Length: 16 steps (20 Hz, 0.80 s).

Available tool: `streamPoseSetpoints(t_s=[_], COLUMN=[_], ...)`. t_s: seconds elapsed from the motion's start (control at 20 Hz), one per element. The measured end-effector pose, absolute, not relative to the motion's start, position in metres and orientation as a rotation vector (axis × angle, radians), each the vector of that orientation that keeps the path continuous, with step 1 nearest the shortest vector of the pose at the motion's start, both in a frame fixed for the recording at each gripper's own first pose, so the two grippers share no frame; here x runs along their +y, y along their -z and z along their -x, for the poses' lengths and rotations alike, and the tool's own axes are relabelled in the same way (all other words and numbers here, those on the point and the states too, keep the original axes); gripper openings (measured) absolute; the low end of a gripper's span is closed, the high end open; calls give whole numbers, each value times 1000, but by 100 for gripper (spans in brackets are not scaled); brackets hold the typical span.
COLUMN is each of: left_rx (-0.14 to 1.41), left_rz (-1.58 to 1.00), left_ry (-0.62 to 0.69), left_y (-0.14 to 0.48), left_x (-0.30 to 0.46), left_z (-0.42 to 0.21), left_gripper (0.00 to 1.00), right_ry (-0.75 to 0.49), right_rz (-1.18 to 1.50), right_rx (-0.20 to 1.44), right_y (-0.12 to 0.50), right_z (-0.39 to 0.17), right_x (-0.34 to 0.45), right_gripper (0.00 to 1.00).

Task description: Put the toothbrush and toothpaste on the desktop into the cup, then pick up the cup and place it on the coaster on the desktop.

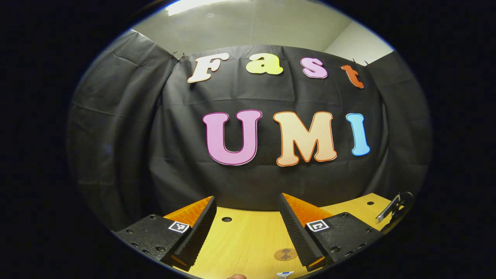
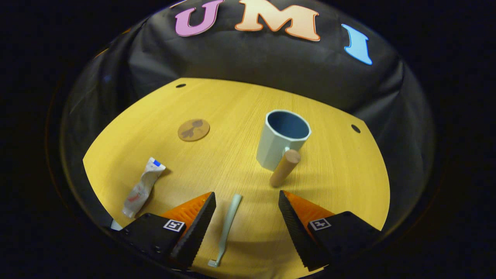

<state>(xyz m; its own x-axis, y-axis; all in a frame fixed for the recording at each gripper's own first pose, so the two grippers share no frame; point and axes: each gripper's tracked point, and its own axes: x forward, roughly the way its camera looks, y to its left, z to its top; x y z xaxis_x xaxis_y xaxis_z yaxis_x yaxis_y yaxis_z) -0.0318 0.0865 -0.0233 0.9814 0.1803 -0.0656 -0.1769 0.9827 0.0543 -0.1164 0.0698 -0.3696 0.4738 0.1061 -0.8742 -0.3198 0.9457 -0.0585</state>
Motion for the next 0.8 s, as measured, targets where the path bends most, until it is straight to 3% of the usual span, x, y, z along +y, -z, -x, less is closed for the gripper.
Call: streamPoseSetpoints(t_s=[0.6,0.8], left_rx=[108,120], left_rz=[-52,-50], left_ry=[-174,-173], left_y=[40,44], left_x=[94,95], left_z=[32,31], left_gripper=[94,93], right_ry=[-217,-196], right_rz=[149,112], right_rx=[1248,1273], right_y=[408,410], right_z=[137,134], right_x=[73,71], right_gripper=[100,92])
